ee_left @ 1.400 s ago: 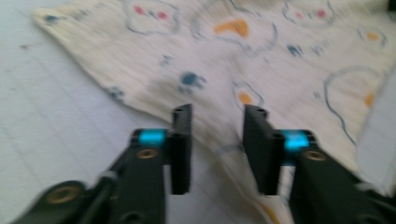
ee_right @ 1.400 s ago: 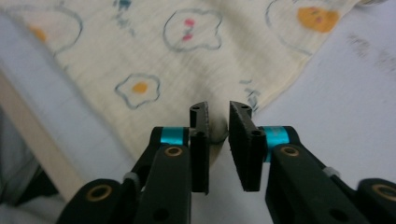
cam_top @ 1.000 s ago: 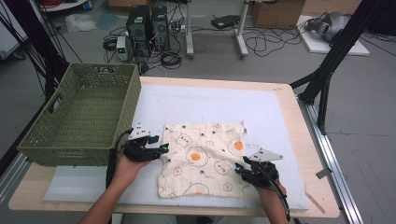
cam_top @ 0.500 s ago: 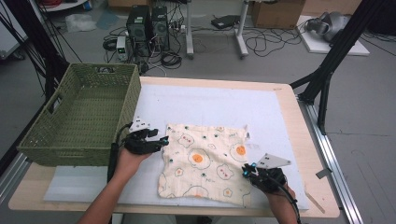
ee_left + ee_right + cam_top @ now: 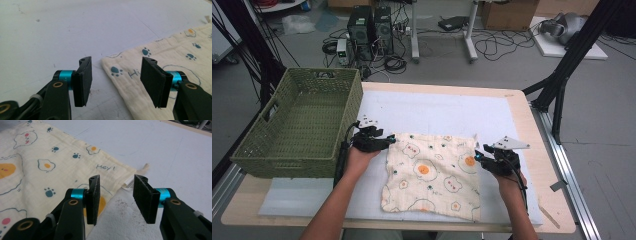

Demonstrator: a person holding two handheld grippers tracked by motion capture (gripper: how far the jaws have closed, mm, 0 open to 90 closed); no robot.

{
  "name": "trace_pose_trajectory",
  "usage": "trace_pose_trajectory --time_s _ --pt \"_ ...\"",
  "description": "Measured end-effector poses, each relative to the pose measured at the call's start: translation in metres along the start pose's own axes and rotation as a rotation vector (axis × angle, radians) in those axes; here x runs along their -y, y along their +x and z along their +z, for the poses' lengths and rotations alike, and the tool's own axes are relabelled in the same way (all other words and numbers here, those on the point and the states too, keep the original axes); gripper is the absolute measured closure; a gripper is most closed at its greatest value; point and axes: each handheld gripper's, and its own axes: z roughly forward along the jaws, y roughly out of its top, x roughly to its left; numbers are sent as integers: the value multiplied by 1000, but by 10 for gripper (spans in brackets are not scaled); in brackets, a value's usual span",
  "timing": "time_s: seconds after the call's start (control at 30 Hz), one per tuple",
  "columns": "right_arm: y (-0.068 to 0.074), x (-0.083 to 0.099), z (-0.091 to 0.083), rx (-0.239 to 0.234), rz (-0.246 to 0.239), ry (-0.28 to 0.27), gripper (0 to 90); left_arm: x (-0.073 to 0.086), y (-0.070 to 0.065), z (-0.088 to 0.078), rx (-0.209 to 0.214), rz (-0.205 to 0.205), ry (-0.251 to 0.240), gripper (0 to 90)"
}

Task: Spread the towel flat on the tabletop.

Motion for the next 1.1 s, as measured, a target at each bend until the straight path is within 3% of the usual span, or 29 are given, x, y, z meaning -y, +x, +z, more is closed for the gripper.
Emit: trace_pose_trajectory --time_s 0.07,0.17,0.23,0.4,0.47,0.5,0.53,0.6,0.63,0.67,0.7,0.77,0.83,0.9,0.93,0.97,1.0,1.1 --pt "-3 0 0 -13 3 -3 510 -1 -4 -1 12 13 0 425" --pt "-5 1 8 -25 17 35 430 -3 -8 -3 8 26 -18 424" --pt "-8 -1 15 -33 58 45 400 -5 -8 -1 -3 42 4 424" --pt "-11 -7 39 -19 72 71 364 -9 -12 14 4 56 49 421" --pt "-9 -9 52 -30 65 111 354 -5 -12 21 -12 70 96 430" --pt "-6 -10 61 -26 45 167 356 -2 -12 24 -17 76 116 433" --pt "-4 -10 66 -28 32 183 371 0 -12 27 -15 92 139 445" --pt "-2 -11 69 -51 29 164 538 1 -16 28 -43 148 133 494" --pt "-2 -12 70 -61 29 159 618 1 -16 28 -24 166 127 553" --pt "-2 -12 71 -65 34 156 745 1 -16 27 -19 188 126 709" --pt "-2 -14 72 -61 26 159 842 1 -16 28 -47 195 121 859" --pt "-2 -19 75 8 -12 167 857 0 -12 28 -77 145 96 866" --pt "-5 -23 78 52 -3 160 857 -2 -9 26 -89 97 49 865" --pt "-3 -28 80 109 -16 128 839 -5 -12 23 -101 112 12 834" --pt "0 -30 81 143 -20 127 742 -5 -13 21 -113 125 4 784" --pt "1 -31 82 166 -28 126 707 -6 -12 19 -129 133 -1 696" --pt "1 -30 82 161 -18 128 643 -7 -10 16 -139 118 -1 601" --pt "-4 -28 69 164 36 74 598 -8 -2 10 -119 71 6 517"
